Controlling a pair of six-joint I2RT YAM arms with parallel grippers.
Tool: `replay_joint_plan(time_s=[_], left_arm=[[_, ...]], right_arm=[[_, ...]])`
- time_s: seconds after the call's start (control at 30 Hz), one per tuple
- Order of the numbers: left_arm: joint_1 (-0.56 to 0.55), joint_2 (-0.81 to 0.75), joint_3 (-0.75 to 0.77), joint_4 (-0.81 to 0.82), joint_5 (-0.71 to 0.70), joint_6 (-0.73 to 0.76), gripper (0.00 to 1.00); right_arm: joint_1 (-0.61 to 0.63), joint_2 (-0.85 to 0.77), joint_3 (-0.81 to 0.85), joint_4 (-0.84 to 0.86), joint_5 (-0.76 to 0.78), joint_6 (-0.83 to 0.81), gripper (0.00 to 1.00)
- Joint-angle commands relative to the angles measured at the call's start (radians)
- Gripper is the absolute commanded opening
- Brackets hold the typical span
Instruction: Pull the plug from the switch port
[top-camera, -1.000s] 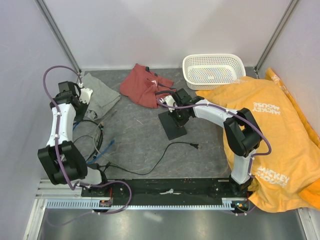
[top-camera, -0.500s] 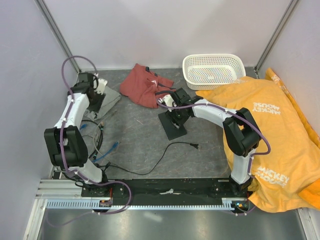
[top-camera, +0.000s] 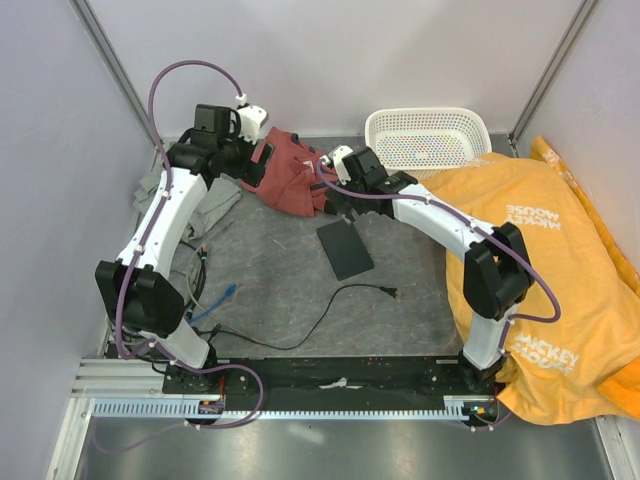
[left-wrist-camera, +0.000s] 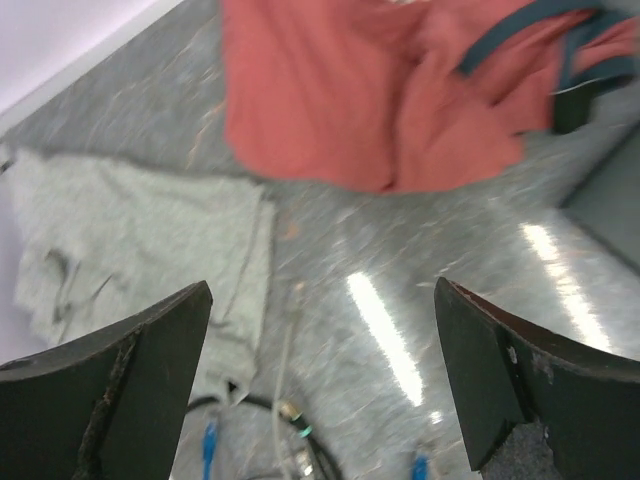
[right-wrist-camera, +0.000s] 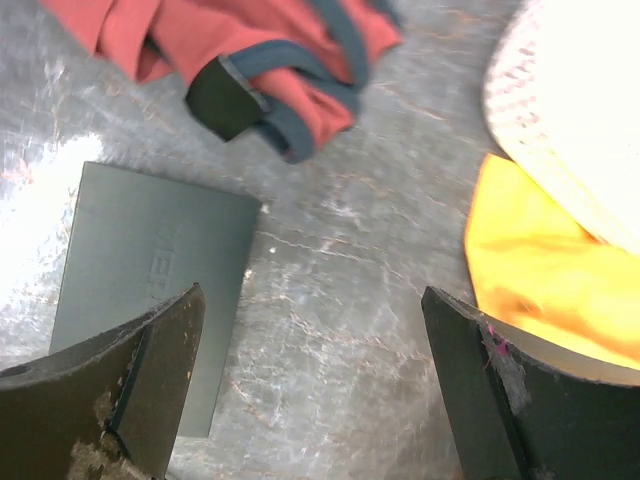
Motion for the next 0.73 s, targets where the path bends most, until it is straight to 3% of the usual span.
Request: replay_joint_plan(time_s=[0.0,0.3,0.57,0.7], left_arm=[[-0.027,0.027,0.048,-0.018,0.164,-0.072,0.99],[-0.042,0.025,-0.019,-0.022,0.246,-0.137,0.99],[-0.054,0.008,-0.208,0.033,0.289,-0.169,0.99],[-0.054,0.034,-0.210,0.030,0.275,-0.236,0.99]], right_arm=[[0.007,-0.137,-0.079,0.037,0.088,0.113,0.98],[0.007,-0.221,-0.200,0.049,0.050,0.041,0.98],[0.007,-0.186,-0.219,0.046,0.033,0.013,0.98],[0.007,-0.168,-0.197,0.038,0.056,0.012,0.98]])
